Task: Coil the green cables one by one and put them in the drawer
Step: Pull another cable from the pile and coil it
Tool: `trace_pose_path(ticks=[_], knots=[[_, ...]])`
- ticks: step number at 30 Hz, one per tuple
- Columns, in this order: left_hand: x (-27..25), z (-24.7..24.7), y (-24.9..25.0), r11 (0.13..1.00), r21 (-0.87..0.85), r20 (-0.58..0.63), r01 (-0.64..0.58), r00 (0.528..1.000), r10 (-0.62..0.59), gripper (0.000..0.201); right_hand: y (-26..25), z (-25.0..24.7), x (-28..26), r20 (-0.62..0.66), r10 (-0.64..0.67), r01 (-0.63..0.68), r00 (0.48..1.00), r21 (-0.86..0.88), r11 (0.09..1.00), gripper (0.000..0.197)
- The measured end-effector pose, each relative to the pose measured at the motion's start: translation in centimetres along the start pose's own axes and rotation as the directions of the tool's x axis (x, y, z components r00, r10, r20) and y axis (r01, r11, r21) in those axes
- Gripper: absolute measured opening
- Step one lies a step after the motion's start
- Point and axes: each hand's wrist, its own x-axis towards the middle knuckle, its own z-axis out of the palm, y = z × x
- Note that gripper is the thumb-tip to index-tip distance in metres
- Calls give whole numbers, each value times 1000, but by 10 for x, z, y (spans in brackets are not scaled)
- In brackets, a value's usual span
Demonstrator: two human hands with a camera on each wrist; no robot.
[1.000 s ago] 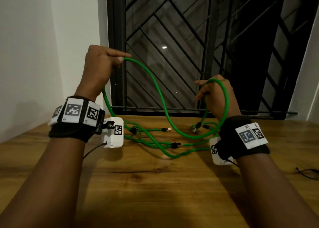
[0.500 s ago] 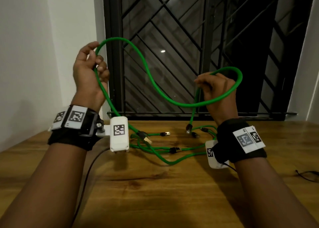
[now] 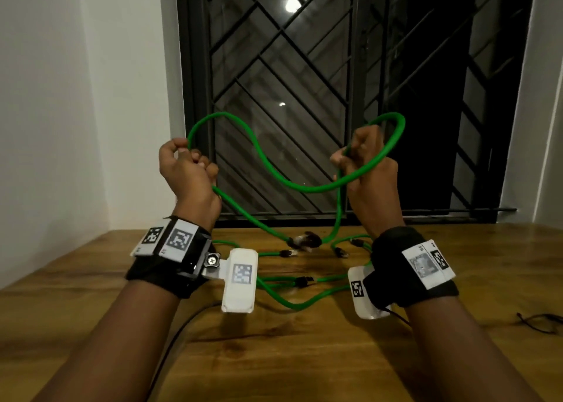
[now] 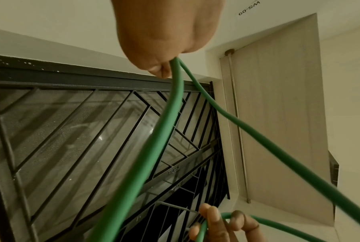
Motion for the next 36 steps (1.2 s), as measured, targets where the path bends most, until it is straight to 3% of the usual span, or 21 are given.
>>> trace_pose_path(ticks=[2,6,11,17,26,29,31,33,36], knots=[[-1,-1,-3,1000,1,13,10,1000,-10,35,-1,1,1,-7,15,-15,1000,43,999,44],[-2,-3,-6,999,19,-17,26,1000,-26,34,0,5,-1,44,108,-113,993,135,984,22],[-3,-7,-12,995,77,-21,64,998,-62,33,6,8,-3,193,304,-345,933,241,907,13],[-18,1,-21,994,21,50,106,993,-106,31,3,-2,-1,217,457,-505,863,341,793,14],[-21,11,-11,967,-123,202,225,959,-197,23,-18,-14,45,295,549,-599,782,111,793,21],[-21,10,-5,954,-132,325,269,921,-215,36,-20,-5,54,377,566,-667,734,243,704,31],[-21,7,-2,961,-98,432,257,881,-192,63,-13,5,51,409,575,-696,709,271,665,28],[-19,5,1,975,-28,523,219,835,-172,89,-4,15,44,405,578,-696,709,268,666,19],[-14,4,4,991,59,631,122,764,-131,99,5,27,35,390,576,-675,718,190,713,15]])
